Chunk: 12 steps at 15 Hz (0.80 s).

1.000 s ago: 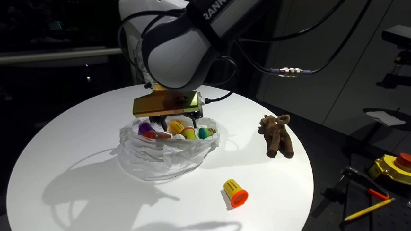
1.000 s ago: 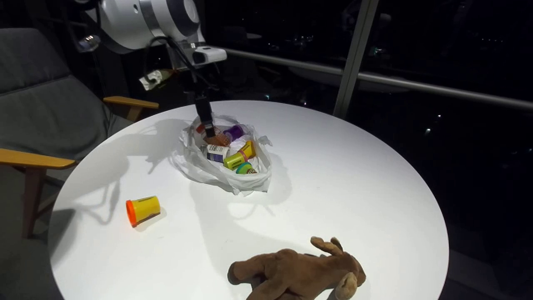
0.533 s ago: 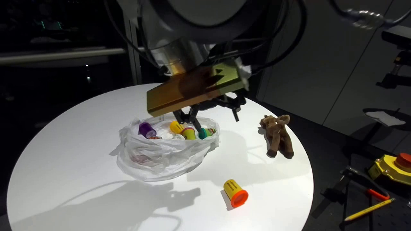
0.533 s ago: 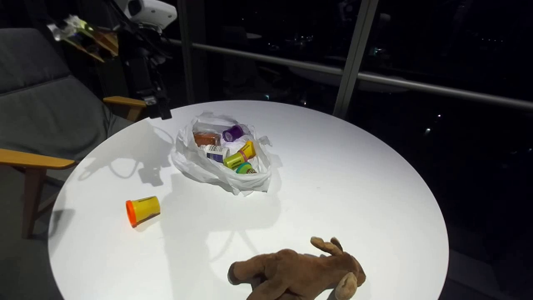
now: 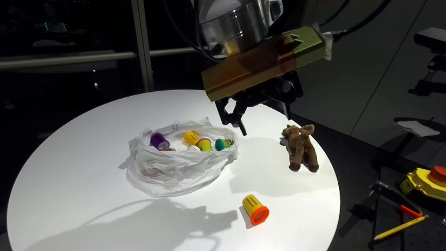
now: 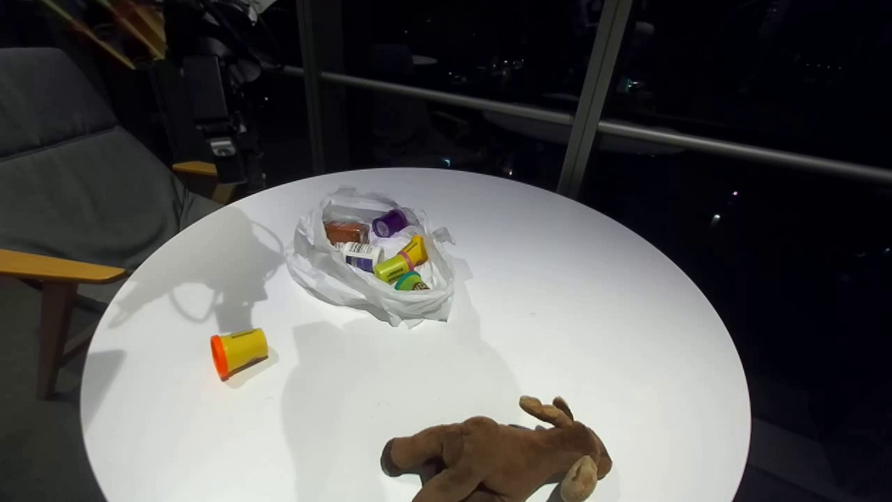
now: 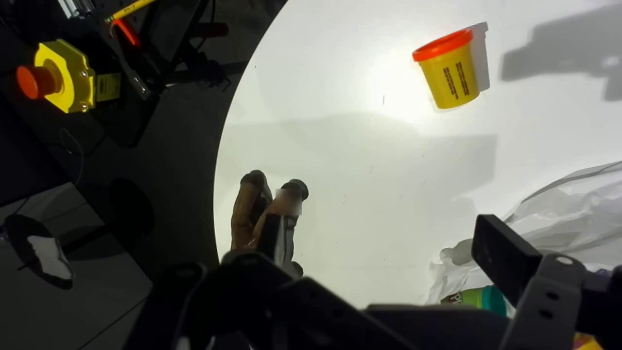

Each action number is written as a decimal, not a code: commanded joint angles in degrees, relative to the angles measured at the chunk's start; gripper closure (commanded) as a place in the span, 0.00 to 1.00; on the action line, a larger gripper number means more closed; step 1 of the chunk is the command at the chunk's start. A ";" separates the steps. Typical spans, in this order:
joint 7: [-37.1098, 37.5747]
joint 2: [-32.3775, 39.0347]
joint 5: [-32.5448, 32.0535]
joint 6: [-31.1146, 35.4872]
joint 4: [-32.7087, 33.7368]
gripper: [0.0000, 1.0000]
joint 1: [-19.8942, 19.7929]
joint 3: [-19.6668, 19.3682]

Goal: Pick up all the objects from the table and put them on the plastic

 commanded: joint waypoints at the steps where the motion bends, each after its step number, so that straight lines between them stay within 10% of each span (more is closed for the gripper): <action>1: 0.44 0.28 -0.42 -0.28 0.22 0.00 -1.72 2.21; 12: -10.85 -0.45 -1.09 11.04 -3.52 0.00 -3.42 4.26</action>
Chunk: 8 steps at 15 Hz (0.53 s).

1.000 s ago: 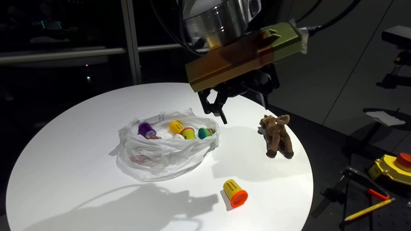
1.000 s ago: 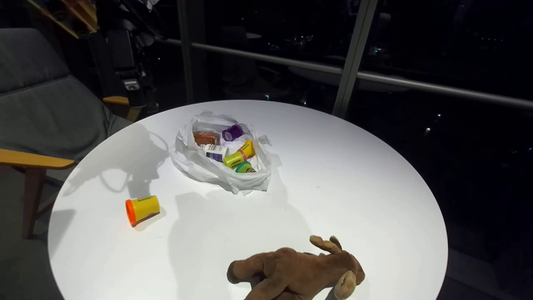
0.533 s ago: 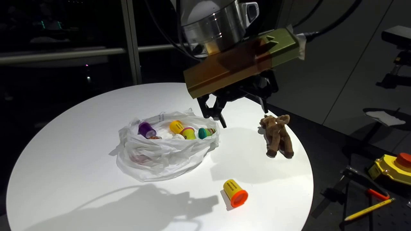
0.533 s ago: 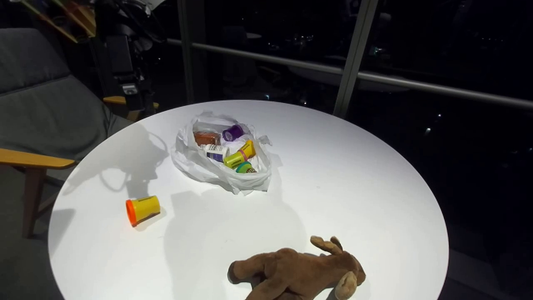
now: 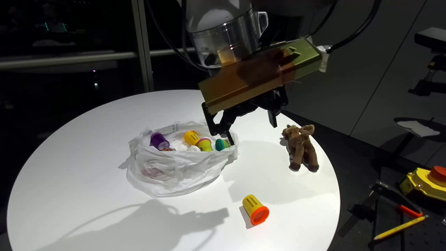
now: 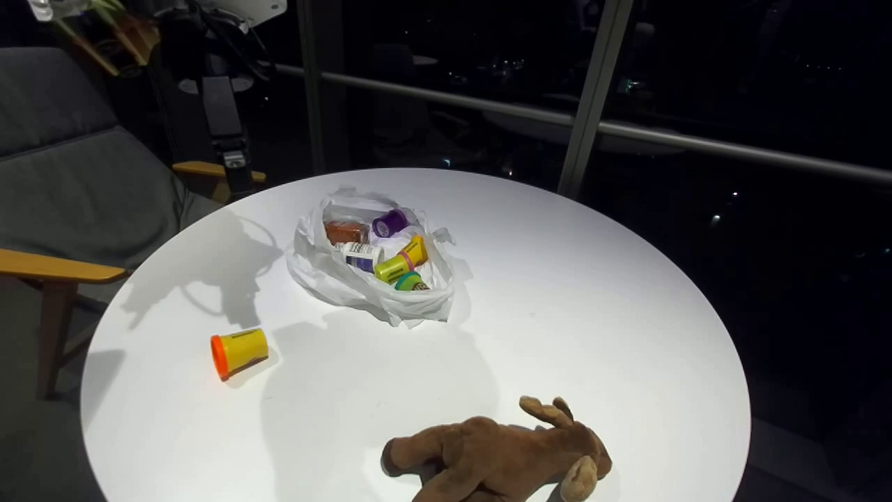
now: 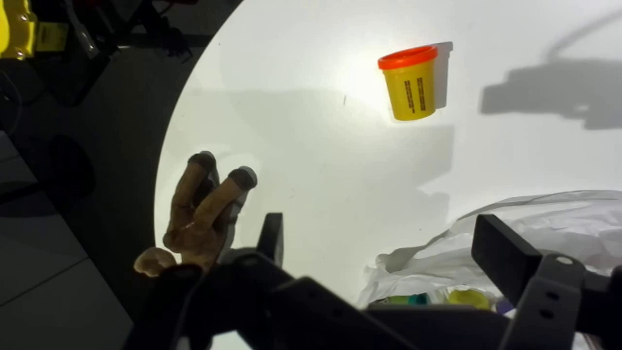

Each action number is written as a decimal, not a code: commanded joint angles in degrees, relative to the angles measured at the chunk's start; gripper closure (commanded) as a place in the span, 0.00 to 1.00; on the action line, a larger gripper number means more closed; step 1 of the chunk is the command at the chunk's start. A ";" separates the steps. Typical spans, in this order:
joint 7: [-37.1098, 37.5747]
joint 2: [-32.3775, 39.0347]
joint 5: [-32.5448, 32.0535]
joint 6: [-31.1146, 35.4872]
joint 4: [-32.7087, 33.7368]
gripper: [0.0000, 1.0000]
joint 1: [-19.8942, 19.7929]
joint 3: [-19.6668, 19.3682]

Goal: Pick up all the objects from the table and put them on the plastic

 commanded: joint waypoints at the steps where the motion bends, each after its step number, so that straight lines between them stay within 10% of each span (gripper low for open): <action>1: -4.10 -1.61 0.55 5.87 -3.26 0.00 -2.01 1.06; 8: -1.84 0.07 -0.04 4.43 -2.85 0.00 -2.46 0.16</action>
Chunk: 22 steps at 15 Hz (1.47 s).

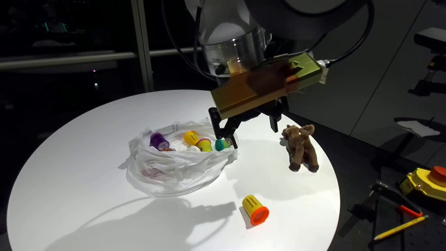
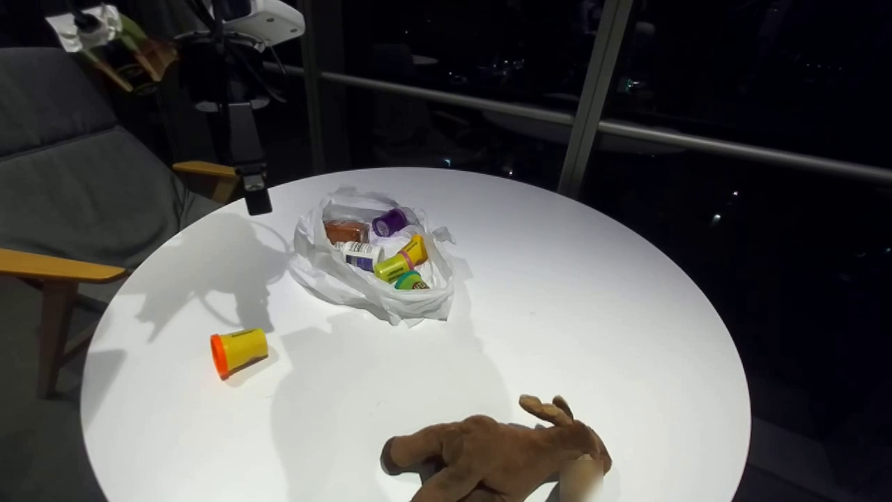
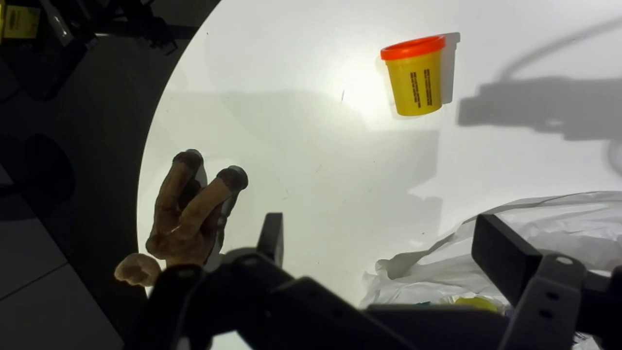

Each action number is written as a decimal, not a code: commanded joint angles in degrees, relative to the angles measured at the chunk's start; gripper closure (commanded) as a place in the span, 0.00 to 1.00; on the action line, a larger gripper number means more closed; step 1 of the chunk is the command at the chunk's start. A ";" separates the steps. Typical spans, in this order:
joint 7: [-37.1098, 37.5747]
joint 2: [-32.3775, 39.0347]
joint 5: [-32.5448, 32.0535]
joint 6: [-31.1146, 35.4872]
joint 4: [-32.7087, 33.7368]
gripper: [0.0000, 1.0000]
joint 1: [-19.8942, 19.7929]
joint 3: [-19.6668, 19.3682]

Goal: Pick up all the objects from the table and put them on the plastic

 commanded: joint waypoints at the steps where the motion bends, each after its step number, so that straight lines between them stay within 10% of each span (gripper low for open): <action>1: 0.06 0.17 -0.07 -0.19 0.15 0.00 -0.38 0.48; 8: -2.21 1.82 0.02 3.76 -1.00 0.00 -1.28 0.31; 22: -29.19 8.57 15.46 24.60 -9.82 0.00 -6.19 0.01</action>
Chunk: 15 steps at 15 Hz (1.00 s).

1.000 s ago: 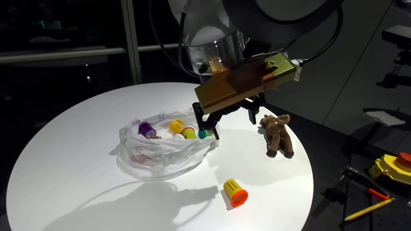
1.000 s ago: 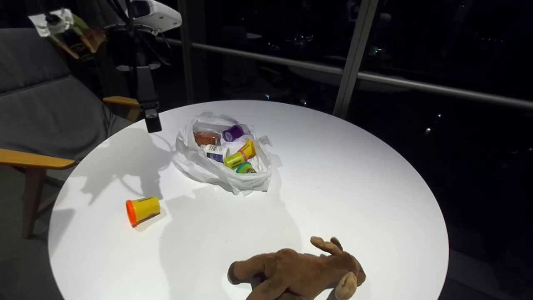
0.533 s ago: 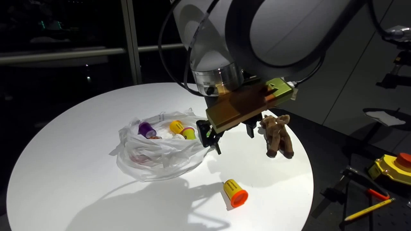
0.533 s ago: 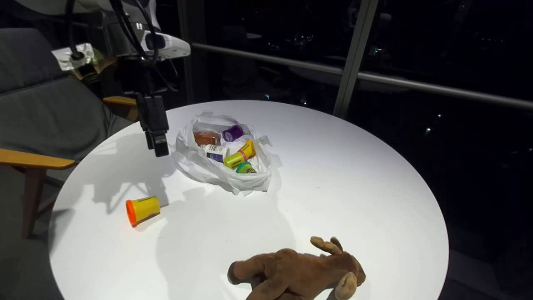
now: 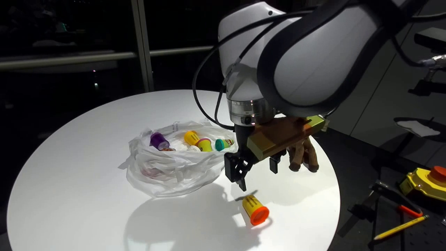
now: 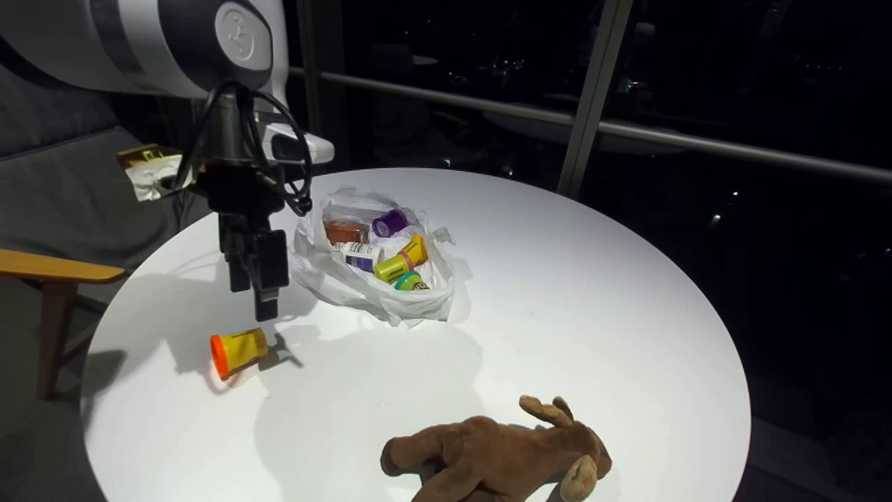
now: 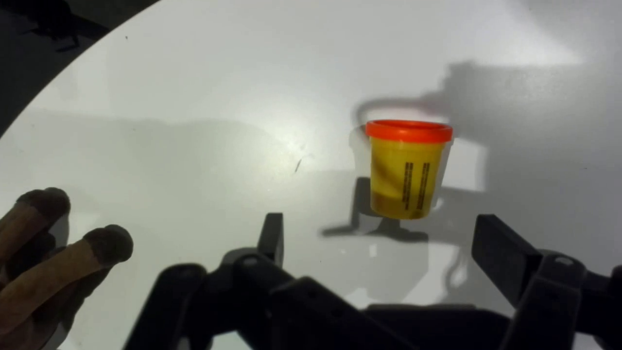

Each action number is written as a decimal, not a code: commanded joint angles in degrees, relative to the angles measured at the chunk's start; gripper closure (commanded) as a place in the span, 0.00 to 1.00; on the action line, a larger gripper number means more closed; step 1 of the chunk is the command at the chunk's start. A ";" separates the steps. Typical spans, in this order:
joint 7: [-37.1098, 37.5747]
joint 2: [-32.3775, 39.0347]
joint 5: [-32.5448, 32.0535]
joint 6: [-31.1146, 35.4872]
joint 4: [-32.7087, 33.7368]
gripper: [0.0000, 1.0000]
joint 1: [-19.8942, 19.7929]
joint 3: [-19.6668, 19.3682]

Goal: Pick up all the objects from the table and put them on the plastic

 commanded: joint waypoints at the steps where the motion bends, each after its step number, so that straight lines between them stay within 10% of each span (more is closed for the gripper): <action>1: -4.57 3.42 4.66 7.42 -0.29 0.00 -0.88 -0.12; 12: -6.01 6.66 16.13 18.90 -5.99 0.00 1.08 0.55; 13: -6.18 6.49 16.75 19.38 -6.62 0.25 1.28 0.68; 15: -5.84 5.65 17.88 22.40 -8.33 0.32 1.88 0.70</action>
